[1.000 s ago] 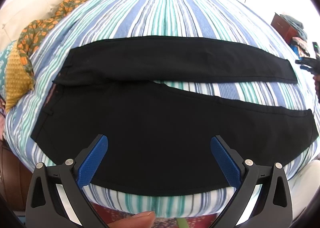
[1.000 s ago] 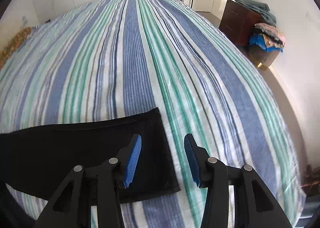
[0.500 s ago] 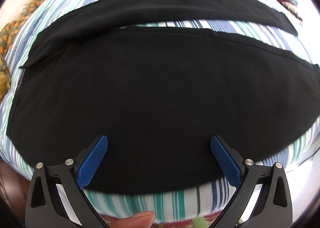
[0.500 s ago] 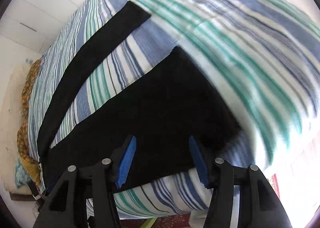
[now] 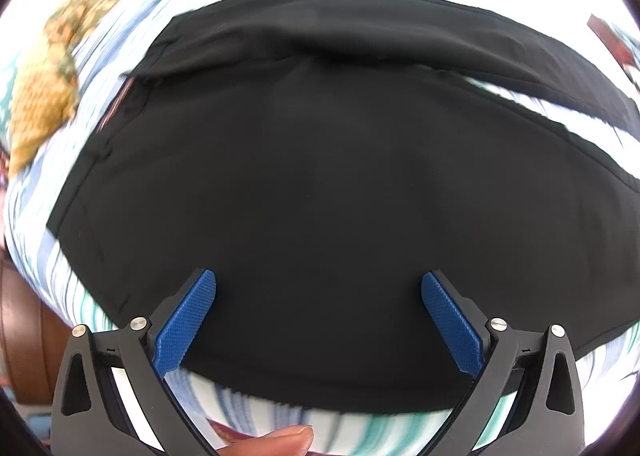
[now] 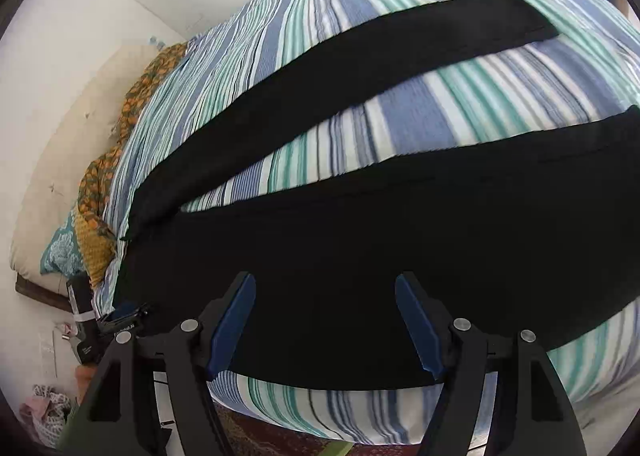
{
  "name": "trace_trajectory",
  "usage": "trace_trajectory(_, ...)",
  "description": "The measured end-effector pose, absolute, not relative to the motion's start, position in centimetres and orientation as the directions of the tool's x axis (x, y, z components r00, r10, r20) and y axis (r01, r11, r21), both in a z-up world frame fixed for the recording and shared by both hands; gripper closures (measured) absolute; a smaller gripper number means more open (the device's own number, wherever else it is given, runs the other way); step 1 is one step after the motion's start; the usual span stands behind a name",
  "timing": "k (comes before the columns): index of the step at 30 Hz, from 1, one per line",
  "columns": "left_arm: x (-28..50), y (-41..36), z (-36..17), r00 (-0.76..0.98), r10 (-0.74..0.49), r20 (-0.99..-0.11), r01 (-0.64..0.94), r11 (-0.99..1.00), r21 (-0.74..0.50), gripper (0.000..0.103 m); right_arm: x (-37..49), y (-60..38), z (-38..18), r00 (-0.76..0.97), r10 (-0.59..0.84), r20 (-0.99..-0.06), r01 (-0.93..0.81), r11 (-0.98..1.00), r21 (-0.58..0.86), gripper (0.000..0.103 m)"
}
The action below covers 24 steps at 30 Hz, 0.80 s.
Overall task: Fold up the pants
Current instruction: 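Move the open right gripper down to the trouser leg cuffs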
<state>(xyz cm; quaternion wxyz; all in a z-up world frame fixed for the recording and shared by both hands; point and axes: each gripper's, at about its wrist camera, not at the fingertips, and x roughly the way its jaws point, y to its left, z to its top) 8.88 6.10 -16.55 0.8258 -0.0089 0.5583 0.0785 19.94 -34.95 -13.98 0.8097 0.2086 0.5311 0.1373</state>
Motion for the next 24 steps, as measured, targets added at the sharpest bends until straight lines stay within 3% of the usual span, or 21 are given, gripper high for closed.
trace_trajectory(5, 7.1, 7.1, -15.5, 0.388, 0.112, -0.915, -0.165, 0.985, 0.051, 0.001, 18.9, -31.8, -15.6, 0.335, 0.405, -0.85, -0.062, 0.91, 0.409, 0.031)
trace_trajectory(11, 10.7, 8.3, -11.9, 0.455, -0.032, -0.89, -0.19, 0.973, -0.132, 0.001, 20.5, -31.0, -13.8, 0.333, 0.406, -0.851, -0.1, 0.913, 0.396, 0.031)
trace_trajectory(18, 20.6, 8.0, -8.0, 0.577, 0.074, -0.814, -0.184, 0.982, -0.042, 0.001, 29.6, -23.8, -8.5, 0.375, 0.521, -0.767, -0.294, 0.851, 0.435, 0.027)
trace_trajectory(24, 25.0, 11.6, -12.0, 0.493, 0.189, -0.849, -0.292, 0.955, 0.043, 0.001, 38.6, -19.8, -11.1, 0.335, 0.559, -0.759, -0.352, 0.821, 0.449, 0.026)
